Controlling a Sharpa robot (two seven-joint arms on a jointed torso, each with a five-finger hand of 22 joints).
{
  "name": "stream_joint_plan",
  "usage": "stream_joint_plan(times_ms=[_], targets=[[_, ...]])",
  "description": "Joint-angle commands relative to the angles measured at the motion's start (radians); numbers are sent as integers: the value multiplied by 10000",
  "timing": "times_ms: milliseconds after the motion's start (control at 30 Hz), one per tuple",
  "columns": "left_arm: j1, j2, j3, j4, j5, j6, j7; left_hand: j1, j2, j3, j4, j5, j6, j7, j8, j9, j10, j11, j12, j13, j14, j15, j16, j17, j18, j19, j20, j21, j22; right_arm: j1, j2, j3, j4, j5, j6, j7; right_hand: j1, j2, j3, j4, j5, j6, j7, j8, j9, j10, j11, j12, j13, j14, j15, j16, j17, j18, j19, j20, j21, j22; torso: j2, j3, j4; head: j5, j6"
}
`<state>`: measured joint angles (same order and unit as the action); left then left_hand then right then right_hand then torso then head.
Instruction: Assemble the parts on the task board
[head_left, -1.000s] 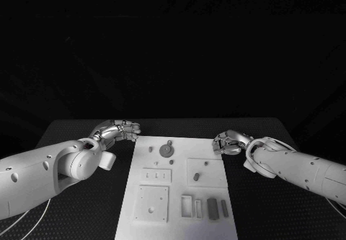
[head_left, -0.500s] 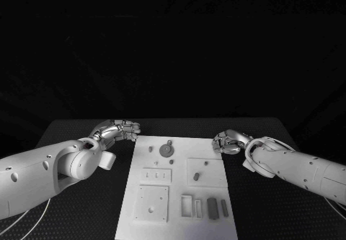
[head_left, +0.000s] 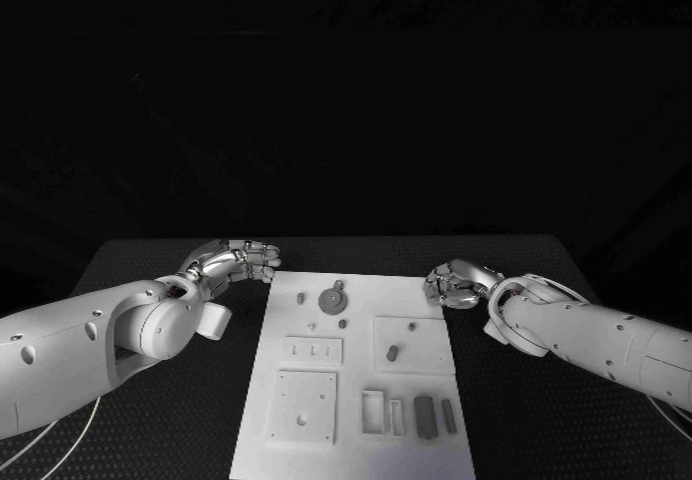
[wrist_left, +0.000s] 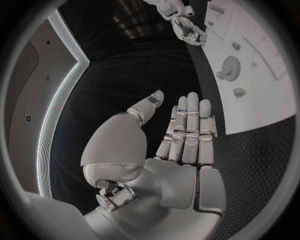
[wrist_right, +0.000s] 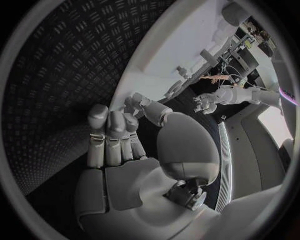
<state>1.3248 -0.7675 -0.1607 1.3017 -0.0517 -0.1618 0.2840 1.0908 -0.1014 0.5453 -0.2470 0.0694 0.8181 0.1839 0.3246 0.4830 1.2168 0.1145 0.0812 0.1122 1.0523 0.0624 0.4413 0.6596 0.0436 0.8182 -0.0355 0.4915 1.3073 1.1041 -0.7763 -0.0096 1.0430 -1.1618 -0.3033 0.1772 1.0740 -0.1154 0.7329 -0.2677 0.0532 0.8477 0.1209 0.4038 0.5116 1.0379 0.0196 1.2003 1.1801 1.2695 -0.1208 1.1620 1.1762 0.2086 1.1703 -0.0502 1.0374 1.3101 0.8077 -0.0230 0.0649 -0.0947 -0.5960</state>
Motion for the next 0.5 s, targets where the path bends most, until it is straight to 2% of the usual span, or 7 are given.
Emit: stream_joint_plan(times_ms=[33,400,500], targets=[[5,9,7,13,-23,164,66,-71,-3,0,-46,-61,22,-34,-22,14,99,4,-15,17,25,25,-71,11,167,-48,8,65,136,-31,1,-12,2,-188,-10,-162,-34,92,56,-24,-47,2065,-398,109,90,-436,-451,54,16,12,-89,34,12,532,77,17,45,109,-4,0,-2,-1,-7],[5,26,7,-14,-109,237,55,-81,28,10,-40,-58,71,-50,3,32,145,-13,0,30,29,26,-85,27,165,-51,11,71,136,-36,-40,-12,68,-284,-430,-355,-127,155,121,-101,-47,2046,-431,261,329,-432,-481,67,36,16,-118,31,16,532,95,4,40,100,-3,5,-1,-1,-20],[5,30,7,-24,-213,296,51,-121,71,14,-23,-56,203,-135,72,76,327,-95,79,79,36,27,-110,56,163,-62,12,79,133,-36,-53,-11,84,-329,-423,-387,-283,329,17,-204,-46,1975,-438,331,497,-458,-504,81,64,6,-125,27,22,532,94,-9,46,106,-2,7,5,1,-22]])
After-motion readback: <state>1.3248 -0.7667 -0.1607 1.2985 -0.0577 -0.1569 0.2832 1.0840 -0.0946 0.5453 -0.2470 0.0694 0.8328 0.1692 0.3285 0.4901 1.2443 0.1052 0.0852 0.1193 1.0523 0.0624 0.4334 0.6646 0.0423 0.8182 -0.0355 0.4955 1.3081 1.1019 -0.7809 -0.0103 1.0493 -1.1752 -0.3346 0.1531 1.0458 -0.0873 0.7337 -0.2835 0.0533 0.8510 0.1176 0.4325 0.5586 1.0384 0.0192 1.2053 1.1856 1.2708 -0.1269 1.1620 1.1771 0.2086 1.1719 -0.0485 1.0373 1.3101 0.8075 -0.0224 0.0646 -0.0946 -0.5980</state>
